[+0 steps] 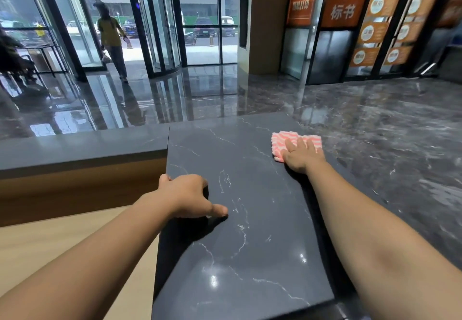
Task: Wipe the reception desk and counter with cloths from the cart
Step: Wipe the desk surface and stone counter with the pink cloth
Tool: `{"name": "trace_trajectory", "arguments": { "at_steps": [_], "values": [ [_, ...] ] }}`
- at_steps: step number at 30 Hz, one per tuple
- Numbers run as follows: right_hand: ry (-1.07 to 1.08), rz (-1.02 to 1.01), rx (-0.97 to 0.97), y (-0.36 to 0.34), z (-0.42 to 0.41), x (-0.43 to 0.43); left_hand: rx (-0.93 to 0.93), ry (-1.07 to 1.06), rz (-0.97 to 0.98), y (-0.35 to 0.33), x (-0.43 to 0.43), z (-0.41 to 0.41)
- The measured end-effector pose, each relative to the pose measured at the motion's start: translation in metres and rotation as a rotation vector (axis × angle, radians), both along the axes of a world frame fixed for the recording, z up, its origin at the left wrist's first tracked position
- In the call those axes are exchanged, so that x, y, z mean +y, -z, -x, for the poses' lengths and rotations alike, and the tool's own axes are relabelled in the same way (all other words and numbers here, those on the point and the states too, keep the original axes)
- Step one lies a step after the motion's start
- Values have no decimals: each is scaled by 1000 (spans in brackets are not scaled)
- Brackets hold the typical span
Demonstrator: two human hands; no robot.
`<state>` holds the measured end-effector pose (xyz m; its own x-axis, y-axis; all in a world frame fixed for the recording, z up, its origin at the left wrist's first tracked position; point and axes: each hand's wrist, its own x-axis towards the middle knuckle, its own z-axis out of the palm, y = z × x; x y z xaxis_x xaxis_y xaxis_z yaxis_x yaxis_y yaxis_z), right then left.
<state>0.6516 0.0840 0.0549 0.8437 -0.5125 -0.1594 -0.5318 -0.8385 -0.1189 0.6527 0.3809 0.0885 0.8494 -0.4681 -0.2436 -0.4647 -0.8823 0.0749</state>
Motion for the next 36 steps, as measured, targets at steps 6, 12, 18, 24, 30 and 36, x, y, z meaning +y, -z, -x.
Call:
{"name": "trace_trajectory", "arguments": {
  "at_steps": [6, 12, 18, 24, 30, 36],
  "values": [
    [-184, -48, -78, -1, 6, 104, 87, -11, -56, -2, -4, 10],
    [-341, -21, -226, 3, 3, 172, 81, -10, -70, -2, -8, 17],
    [-372, 7, -131, 7, -6, 122, 145, -40, -97, -10, -15, 17],
    [-59, 77, -85, 4, 21, 9, 177, -43, -54, -5, -11, 15],
    [123, 31, -54, 4, 62, -33, 278, -54, 14, -2, -13, 7],
    [9, 33, -33, 8, 69, 21, 272, -46, -62, -11, -23, 9]
  ]
}}
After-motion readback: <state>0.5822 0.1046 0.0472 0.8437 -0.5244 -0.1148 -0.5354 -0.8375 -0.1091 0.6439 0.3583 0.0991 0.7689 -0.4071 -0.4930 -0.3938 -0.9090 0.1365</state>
